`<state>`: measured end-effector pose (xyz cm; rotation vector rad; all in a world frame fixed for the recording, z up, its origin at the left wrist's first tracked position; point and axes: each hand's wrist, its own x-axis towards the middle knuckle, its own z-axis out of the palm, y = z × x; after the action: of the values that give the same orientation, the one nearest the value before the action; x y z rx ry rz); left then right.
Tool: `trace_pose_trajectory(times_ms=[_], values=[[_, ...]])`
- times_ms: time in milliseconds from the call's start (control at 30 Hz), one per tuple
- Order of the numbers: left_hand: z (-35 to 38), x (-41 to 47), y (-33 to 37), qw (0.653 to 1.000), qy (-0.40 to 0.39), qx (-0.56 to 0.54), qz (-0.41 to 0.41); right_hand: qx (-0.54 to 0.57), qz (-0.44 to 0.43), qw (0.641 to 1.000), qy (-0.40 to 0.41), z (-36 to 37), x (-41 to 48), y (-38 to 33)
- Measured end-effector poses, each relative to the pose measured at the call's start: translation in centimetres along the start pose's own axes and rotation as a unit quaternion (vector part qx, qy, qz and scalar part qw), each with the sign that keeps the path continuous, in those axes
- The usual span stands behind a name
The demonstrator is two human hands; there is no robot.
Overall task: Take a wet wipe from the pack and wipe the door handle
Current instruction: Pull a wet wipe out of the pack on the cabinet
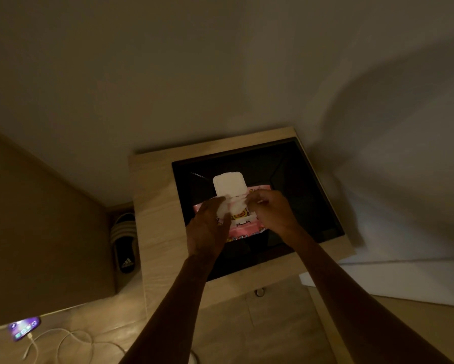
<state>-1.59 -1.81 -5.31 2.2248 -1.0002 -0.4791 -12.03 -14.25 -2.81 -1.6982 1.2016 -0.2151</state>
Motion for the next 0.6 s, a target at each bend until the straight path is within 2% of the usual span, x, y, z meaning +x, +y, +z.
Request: trace_pose_trajectory(times_ms=[133,233,433,500,600], values=[[0.2,0.0,-0.1,1.000,-0.014,0.016,-0.002,0.184,0.071,0.980,0.032,-0.5,-0.4,-1.4],[0.2,-0.1,-0.4,0.999,-0.039,0.033,0.001,0.233,0.083,0.967,0.065,-1.1,-0.6,-2.0],[-0.9,0.2,0.3,0.994,-0.107,0.011,-0.003,0.199,0.049,0.972,0.118,-3.6,-2.5,-3.4],[-2.2,0.0,1.4,0.994,-0.108,-0.005,0.006,0.187,0.025,0.974,0.125,-4.7,-3.8,-4.4],[-5.3,0.0,4.6,0.990,-0.118,-0.079,-0.019,0.129,-0.008,0.984,0.125,-6.7,-6.9,-6.5]])
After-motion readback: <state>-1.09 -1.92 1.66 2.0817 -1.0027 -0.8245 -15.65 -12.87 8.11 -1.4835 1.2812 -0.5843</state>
